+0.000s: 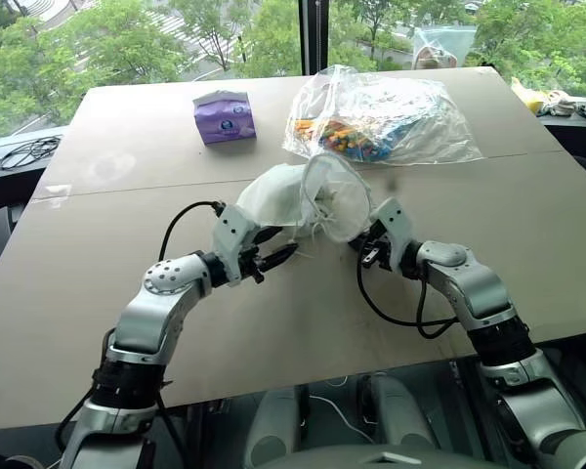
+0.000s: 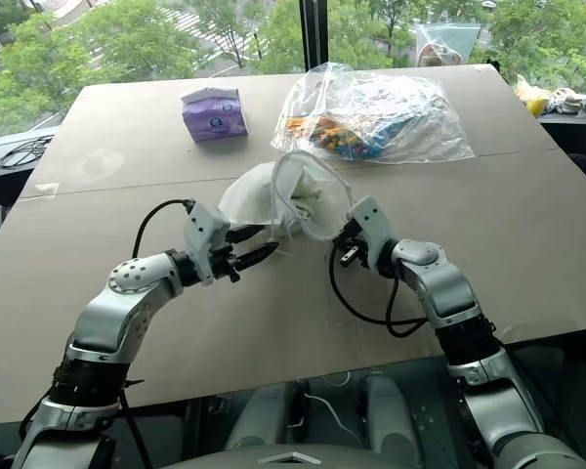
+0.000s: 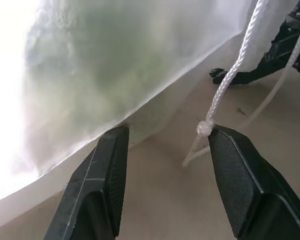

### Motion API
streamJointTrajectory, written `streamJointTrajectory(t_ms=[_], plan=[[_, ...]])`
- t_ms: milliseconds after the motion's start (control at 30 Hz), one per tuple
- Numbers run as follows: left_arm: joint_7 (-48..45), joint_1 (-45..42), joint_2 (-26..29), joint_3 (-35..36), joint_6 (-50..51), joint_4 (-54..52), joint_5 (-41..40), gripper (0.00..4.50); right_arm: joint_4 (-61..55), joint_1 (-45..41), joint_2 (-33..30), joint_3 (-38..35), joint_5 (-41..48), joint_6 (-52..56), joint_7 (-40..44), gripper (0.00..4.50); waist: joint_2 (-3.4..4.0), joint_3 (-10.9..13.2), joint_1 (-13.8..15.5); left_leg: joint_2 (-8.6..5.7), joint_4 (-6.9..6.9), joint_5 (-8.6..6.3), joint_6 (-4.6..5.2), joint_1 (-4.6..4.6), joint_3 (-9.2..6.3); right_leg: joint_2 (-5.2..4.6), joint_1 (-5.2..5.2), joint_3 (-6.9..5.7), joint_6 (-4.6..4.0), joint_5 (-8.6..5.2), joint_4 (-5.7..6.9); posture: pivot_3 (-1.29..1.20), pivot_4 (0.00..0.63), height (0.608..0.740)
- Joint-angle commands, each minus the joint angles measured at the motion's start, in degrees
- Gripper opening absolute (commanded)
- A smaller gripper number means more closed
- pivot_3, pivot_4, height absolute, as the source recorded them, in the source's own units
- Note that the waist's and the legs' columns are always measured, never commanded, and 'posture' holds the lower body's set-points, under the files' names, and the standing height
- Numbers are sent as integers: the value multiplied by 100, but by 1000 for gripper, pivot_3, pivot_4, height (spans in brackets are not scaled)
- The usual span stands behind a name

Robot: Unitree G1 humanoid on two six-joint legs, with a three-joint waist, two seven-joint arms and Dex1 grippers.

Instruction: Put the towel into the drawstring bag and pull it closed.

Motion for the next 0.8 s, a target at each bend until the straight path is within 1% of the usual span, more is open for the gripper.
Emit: streamJointTrajectory(t_ms=[33,300,467,800], plan=[[-16,-50,-163,-80,-121,-140,-34,2503,-276,-33,7,-88,38,-12,-10,0,0,0,-2,0,0,0,0,0,0,0,0,1,0,0,0,0,150,740],[109,-168,-422,-113,-103,-31,20,2503,-297,-17,46,-67,35,0,-32,0,0,0,-5,1,0,0,0,2,-1,10,0,0,0,0,3,0,150,740],[204,-174,-590,-283,-90,-59,127,2503,-292,-21,65,-69,30,-1,-32,0,-1,0,-4,0,2,0,1,2,1,24,1,2,1,0,4,0,150,740],[109,-144,-623,-390,204,-7,65,2503,-335,17,102,-65,22,15,-72,0,-1,0,-7,0,2,0,1,3,-1,26,1,1,0,0,6,0,150,740]])
